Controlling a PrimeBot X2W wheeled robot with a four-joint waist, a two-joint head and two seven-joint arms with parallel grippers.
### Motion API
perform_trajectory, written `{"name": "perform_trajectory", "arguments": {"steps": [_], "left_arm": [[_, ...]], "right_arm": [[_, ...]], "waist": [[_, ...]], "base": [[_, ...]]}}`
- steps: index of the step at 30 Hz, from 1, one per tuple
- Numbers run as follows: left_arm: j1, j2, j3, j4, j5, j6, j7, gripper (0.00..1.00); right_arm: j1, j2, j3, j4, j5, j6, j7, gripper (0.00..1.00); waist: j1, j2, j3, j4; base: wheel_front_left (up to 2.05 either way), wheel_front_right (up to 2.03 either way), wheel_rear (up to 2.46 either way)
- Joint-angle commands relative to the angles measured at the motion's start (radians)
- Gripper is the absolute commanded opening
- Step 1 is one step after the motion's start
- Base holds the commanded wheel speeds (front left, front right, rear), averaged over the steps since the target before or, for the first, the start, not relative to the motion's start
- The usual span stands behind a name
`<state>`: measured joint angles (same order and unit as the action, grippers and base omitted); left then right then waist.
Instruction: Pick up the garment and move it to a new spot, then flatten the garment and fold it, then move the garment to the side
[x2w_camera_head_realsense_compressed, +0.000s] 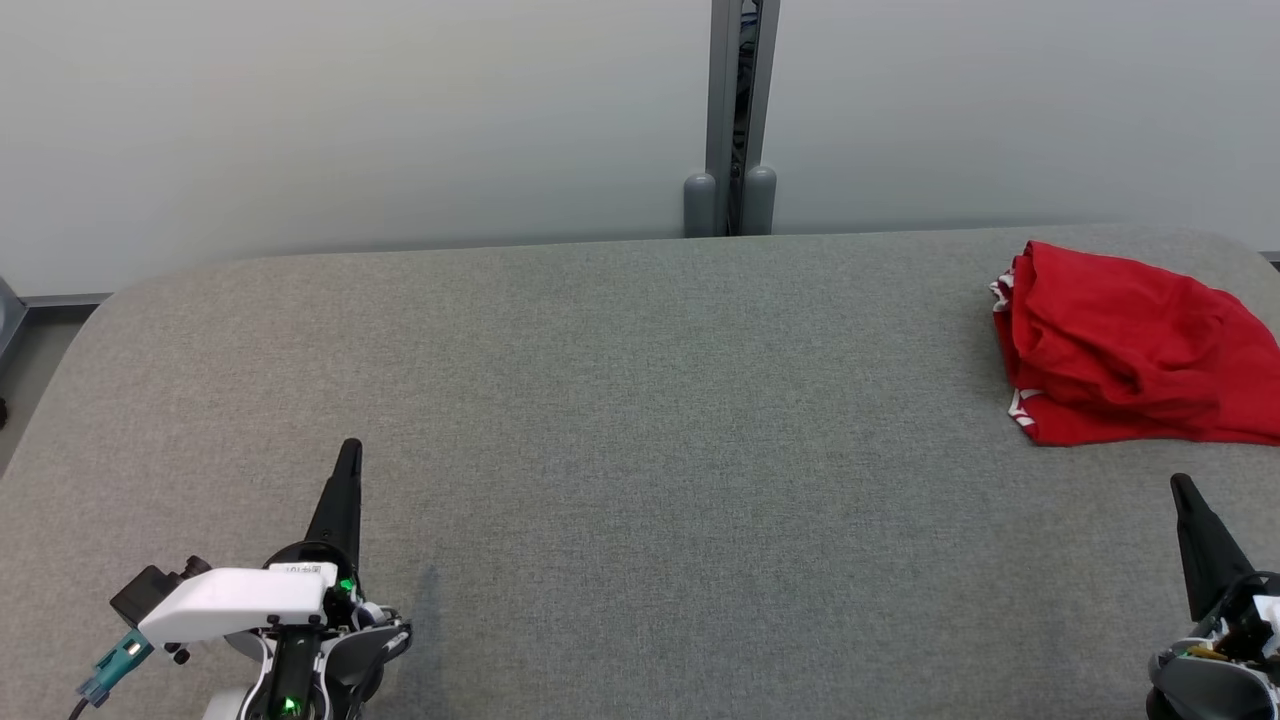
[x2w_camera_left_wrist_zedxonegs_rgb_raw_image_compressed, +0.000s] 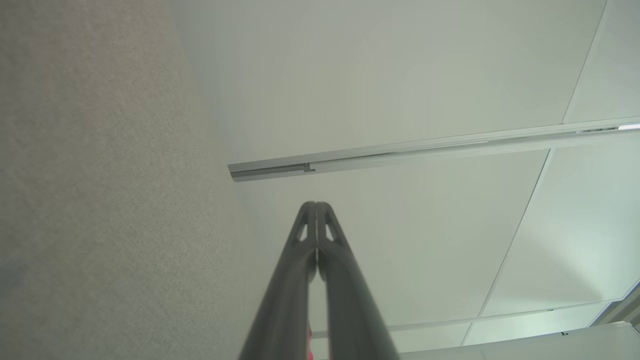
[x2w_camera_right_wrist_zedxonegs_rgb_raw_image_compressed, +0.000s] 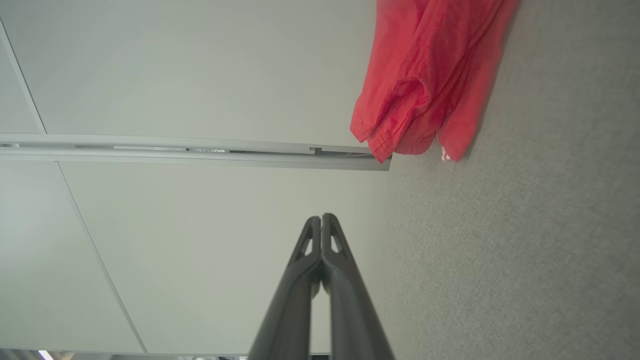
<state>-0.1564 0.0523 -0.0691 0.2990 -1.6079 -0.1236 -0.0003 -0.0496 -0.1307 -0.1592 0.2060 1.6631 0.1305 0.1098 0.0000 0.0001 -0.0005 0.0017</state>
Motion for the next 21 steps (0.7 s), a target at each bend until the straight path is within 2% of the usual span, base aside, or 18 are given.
{"name": "perform_trajectory", "arguments": {"steps": [1,21], "left_arm": [[-0.023,0.007,0.005,0.0,-0.014,-0.009,0.004,0.0],[-0.021,0.005,0.008,0.003,-0.035,-0.011,0.011,0.0]], "right_arm": [[-0.006,-0.009,-0.008,0.001,0.018,0.0,0.007,0.0],[-0.011,-0.004,-0.015,0.004,0.033,0.0,0.018,0.0]], "waist": [[0.0,-0.0001,0.0,0.0],[0.0,-0.0001,0.001,-0.002]], "base": [[0.0,0.0,0.0],[0.0,0.0,0.0]]}}
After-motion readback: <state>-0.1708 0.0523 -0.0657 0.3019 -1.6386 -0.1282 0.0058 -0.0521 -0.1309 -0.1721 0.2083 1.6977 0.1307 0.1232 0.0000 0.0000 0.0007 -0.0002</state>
